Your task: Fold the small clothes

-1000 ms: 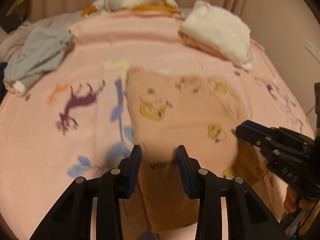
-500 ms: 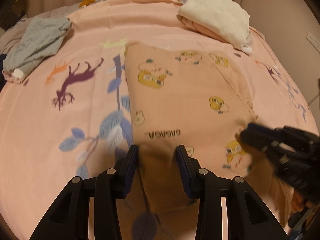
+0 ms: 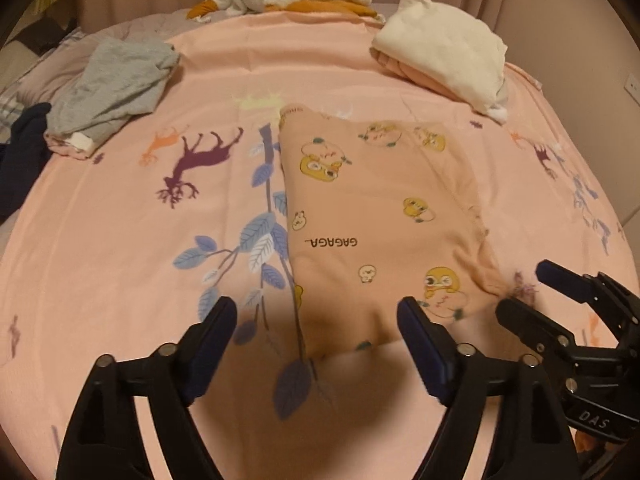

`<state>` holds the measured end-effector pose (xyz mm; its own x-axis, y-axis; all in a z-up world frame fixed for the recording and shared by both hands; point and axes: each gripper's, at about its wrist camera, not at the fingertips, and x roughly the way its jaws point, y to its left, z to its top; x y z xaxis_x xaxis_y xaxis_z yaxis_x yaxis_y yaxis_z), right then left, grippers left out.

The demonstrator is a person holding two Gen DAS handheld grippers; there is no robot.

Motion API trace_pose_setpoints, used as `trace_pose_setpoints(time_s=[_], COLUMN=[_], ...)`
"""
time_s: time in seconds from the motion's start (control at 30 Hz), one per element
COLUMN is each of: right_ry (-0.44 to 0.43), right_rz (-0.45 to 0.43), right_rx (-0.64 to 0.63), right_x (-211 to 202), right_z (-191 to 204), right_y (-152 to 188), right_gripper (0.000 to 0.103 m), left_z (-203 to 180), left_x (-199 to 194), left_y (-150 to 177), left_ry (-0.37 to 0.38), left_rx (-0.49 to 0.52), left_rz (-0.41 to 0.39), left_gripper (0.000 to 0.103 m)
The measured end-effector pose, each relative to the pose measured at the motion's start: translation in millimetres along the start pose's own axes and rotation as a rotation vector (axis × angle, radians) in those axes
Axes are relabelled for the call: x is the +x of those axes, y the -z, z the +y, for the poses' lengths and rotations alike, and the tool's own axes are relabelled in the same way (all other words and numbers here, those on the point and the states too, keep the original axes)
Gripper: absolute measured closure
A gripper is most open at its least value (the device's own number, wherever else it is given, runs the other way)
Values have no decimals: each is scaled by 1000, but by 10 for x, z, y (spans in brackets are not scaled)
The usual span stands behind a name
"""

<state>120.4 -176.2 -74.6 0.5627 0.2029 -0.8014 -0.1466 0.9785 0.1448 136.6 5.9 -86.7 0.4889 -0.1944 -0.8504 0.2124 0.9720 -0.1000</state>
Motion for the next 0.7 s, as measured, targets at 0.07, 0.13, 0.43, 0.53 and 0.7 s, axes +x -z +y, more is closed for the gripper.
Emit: trace_pose_setpoints(time_s=[0.07,0.13,0.43,0.53,0.7], right_ry=[5,-5,45,38,14], right_rz=[-6,-11,-65,-91,-124], right_rx=[5,3,-27,-37,-40], right_x=[-126,-257,-774,-948,-1194], right_z=[10,23,140,180,237], right_y=[0,-8,-99,-136,-176], right_gripper=[10,1,0,0,0], left_z=[-8,-12,-103,-139,-207], left_x=[-99,-170,-600,-774,-1039], left_y=[3,0,-72,-87,-90], left_ry=[-8,-4,-40,-34,-38], left_rx=[-5,-12,-28,-25,-11], left_rz=[-4,-4,1,-20,-72], left_gripper=[13,10,3,3,3])
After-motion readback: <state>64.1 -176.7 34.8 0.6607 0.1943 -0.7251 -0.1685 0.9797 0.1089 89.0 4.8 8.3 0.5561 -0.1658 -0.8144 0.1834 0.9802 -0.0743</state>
